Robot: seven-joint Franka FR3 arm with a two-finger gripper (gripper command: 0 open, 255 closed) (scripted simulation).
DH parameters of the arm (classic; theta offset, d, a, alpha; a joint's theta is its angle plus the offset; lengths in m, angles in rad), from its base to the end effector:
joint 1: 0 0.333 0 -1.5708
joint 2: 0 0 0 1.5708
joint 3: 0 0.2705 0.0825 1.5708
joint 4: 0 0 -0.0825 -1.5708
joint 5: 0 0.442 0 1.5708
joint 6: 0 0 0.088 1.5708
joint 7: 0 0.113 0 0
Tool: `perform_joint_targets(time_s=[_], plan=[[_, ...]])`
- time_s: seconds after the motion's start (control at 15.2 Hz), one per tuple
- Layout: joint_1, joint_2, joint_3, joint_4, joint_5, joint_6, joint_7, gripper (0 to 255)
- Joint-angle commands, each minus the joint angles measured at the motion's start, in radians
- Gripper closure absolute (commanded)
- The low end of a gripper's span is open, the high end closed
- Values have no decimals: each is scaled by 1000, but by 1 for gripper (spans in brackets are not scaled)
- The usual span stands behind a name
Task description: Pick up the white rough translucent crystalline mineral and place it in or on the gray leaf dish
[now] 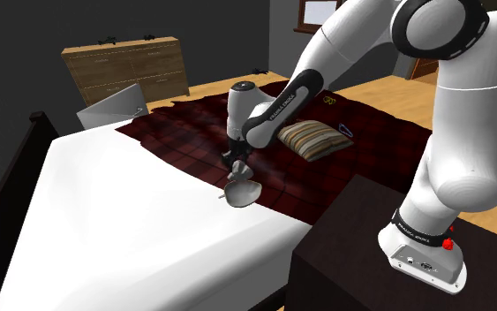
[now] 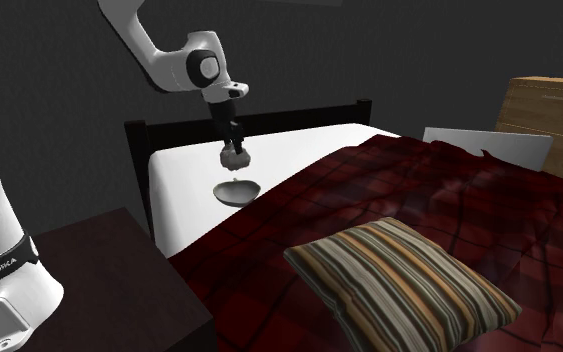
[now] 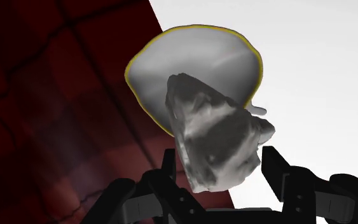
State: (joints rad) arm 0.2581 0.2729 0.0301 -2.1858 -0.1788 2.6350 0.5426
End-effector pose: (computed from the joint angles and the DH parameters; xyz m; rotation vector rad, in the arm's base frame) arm 0.5754 0.1752 0.1845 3.1085 -0.1672 0.3101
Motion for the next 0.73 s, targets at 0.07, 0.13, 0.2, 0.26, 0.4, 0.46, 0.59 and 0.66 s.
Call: perform_joint_targets(time_s=[0.07, 0.13, 0.2, 0.26, 0.4, 0.46, 0.59, 0.66], plan=[[3, 31, -5, -1, -9, 33, 9, 255], [4, 42, -7, -2, -13, 44, 13, 255], [5, 52, -8, -2, -16, 55, 16, 255], [6, 63, -10, -3, -19, 67, 19, 255], [9, 86, -15, -2, -26, 89, 26, 255], [11, 97, -17, -2, -29, 99, 29, 255], [14, 120, -22, 0, -36, 121, 36, 255], [15, 132, -24, 1, -39, 132, 39, 255]])
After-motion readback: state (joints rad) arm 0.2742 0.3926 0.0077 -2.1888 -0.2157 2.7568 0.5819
